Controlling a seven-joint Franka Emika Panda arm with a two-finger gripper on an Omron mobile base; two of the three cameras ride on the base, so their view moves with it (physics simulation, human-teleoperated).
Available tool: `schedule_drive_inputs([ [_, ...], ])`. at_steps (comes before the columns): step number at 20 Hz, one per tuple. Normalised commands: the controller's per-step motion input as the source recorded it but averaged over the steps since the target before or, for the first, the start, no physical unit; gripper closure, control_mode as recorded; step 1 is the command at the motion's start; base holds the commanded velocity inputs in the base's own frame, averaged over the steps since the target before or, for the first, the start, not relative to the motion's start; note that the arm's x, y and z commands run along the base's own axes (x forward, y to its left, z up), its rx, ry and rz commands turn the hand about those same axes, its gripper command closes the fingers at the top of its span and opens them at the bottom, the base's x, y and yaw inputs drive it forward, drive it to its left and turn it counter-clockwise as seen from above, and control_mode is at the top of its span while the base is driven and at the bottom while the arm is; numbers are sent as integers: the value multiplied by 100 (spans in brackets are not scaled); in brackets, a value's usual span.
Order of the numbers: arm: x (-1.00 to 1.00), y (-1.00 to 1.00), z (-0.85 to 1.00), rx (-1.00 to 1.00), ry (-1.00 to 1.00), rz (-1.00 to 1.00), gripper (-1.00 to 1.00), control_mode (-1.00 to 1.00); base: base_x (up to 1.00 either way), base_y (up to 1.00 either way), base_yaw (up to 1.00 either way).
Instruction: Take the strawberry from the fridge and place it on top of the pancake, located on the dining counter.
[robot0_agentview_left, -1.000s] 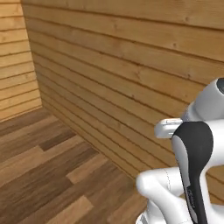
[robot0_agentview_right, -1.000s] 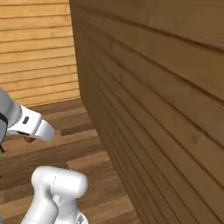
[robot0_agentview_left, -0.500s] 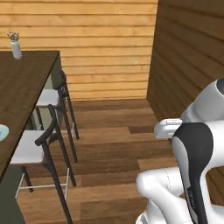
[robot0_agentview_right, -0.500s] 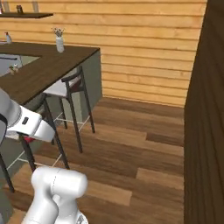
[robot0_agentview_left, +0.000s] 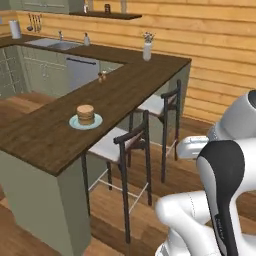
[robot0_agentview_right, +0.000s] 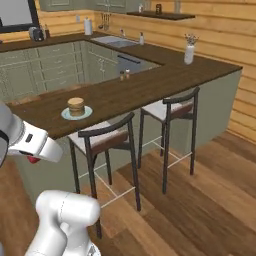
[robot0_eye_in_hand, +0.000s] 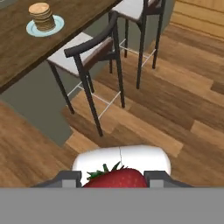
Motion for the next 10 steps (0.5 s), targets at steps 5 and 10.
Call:
schedule_drive_inputs([
  [5, 0, 0, 0, 0, 0, 0, 100, 100, 51, -21, 92],
  [10, 0, 0, 0, 0, 0, 0, 100, 100, 49, -52, 76],
])
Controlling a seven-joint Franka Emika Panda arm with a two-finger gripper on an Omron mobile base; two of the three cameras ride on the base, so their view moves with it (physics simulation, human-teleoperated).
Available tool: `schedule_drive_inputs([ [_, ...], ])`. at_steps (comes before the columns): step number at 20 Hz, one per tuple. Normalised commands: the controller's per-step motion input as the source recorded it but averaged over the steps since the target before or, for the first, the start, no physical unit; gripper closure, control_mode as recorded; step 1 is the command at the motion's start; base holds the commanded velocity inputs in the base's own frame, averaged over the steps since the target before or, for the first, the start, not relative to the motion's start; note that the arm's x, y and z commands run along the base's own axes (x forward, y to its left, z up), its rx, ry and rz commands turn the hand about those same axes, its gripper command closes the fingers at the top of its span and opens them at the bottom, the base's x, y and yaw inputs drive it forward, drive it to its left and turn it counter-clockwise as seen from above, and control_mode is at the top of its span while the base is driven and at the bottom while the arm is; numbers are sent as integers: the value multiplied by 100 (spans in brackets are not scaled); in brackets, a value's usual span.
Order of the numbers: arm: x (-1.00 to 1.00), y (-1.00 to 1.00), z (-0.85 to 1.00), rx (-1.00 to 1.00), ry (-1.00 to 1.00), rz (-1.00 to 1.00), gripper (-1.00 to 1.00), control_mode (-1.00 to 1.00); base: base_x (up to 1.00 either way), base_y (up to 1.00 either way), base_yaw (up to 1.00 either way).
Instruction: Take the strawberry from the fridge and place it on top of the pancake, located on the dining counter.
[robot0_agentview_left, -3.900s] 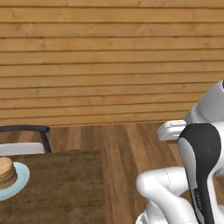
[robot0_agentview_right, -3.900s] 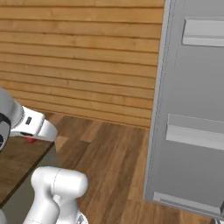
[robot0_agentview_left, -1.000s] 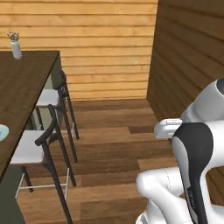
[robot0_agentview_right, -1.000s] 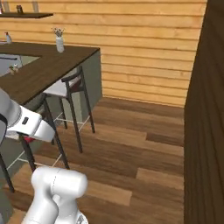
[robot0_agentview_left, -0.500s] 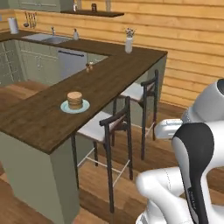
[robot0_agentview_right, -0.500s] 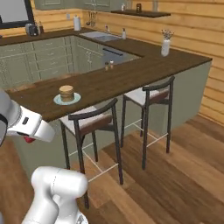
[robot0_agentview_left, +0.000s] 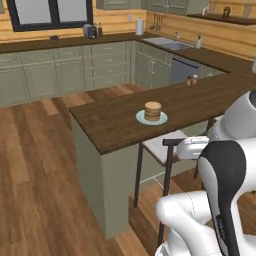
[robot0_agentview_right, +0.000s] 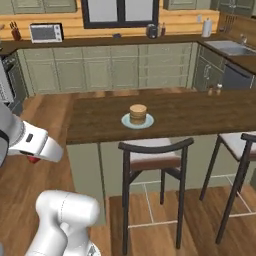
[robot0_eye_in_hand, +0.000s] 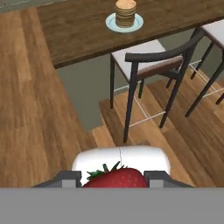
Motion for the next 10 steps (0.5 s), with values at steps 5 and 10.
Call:
schedule_drive_inputs([
  [5, 0, 0, 0, 0, 0, 0, 100, 100, 41, -77, 60],
  [10, 0, 0, 0, 0, 0, 0, 100, 100, 24, -100, 28],
])
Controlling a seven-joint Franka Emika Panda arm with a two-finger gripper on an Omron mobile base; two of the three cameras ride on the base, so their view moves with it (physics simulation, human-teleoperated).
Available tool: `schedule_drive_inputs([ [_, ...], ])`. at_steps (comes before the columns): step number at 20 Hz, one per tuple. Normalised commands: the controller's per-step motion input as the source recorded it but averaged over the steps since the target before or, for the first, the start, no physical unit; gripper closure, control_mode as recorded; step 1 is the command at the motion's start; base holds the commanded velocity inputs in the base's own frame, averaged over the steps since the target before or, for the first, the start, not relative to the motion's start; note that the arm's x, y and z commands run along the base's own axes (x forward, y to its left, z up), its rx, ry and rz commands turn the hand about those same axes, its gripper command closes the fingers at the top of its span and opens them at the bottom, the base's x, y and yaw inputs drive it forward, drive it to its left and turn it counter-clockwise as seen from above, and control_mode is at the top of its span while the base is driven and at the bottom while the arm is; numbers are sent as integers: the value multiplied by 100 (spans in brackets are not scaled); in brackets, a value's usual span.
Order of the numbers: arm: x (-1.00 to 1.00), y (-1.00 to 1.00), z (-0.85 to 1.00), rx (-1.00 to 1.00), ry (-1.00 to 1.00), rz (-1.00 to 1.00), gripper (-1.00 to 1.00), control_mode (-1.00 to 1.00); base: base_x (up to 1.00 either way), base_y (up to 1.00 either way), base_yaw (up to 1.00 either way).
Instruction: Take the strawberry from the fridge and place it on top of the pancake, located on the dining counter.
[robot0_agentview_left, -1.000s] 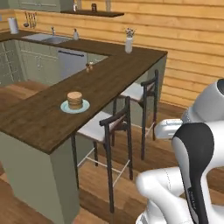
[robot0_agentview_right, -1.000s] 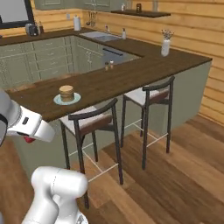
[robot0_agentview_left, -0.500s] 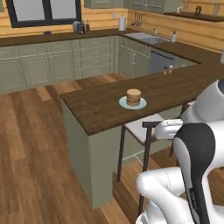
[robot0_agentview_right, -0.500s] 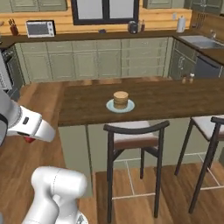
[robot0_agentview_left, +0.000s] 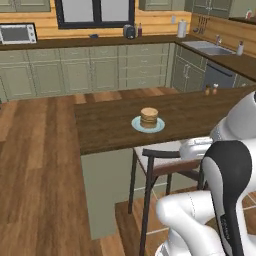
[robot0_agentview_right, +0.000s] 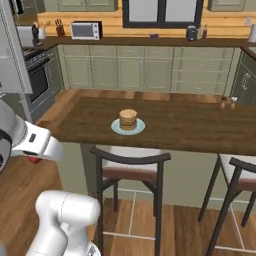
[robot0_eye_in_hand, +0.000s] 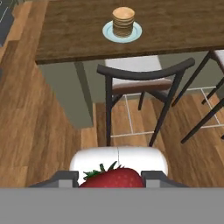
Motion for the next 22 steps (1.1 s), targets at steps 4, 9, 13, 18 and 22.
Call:
schedule_drive_inputs([
  [4, 0, 0, 0, 0, 0, 0, 100, 100, 51, -78, 4],
  [9, 0, 0, 0, 0, 0, 0, 100, 100, 36, 3, 0],
  [13, 0, 0, 0, 0, 0, 0, 100, 100, 64, 51, 0],
  [18, 0, 0, 0, 0, 0, 0, 100, 100, 70, 27, 0],
  [22, 0, 0, 0, 0, 0, 0, 100, 100, 95, 4, 0],
])
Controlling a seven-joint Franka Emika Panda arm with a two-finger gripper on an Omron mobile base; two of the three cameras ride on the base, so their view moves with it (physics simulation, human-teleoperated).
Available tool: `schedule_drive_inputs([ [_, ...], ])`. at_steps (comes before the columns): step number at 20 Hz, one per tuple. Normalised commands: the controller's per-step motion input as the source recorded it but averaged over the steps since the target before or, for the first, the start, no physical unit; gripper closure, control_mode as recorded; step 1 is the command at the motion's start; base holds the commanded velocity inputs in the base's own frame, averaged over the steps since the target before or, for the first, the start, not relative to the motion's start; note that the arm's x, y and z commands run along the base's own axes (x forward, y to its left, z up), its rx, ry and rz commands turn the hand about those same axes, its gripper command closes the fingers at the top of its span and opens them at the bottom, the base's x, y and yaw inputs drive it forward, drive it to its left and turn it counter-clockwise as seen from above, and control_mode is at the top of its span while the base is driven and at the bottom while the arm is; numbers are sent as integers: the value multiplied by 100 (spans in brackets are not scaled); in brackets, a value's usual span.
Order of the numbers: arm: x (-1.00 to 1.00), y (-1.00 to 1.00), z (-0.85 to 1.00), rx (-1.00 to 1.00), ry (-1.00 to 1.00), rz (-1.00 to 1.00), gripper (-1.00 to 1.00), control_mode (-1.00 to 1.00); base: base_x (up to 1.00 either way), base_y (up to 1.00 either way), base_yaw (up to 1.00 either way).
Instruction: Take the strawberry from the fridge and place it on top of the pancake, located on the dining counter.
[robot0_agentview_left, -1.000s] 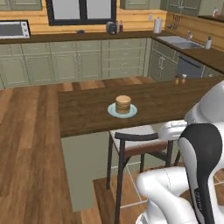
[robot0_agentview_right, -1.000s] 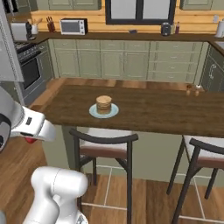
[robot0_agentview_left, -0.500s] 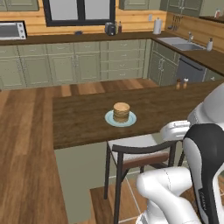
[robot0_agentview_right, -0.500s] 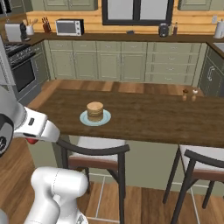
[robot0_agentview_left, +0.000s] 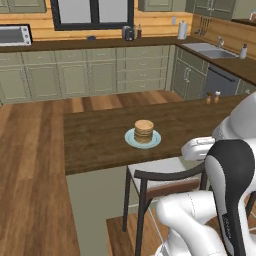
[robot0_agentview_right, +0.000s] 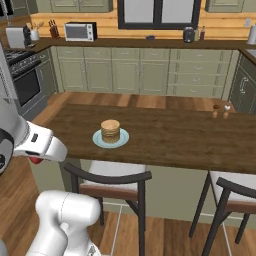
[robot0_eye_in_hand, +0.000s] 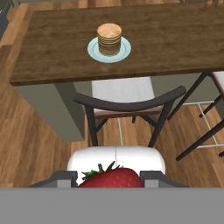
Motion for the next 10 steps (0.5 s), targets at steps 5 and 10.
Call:
schedule_drive_inputs([
  [5, 0, 0, 0, 0, 0, 0, 100, 100, 60, 4, 0],
  [10, 0, 0, 0, 0, 0, 0, 100, 100, 48, 2, 0],
])
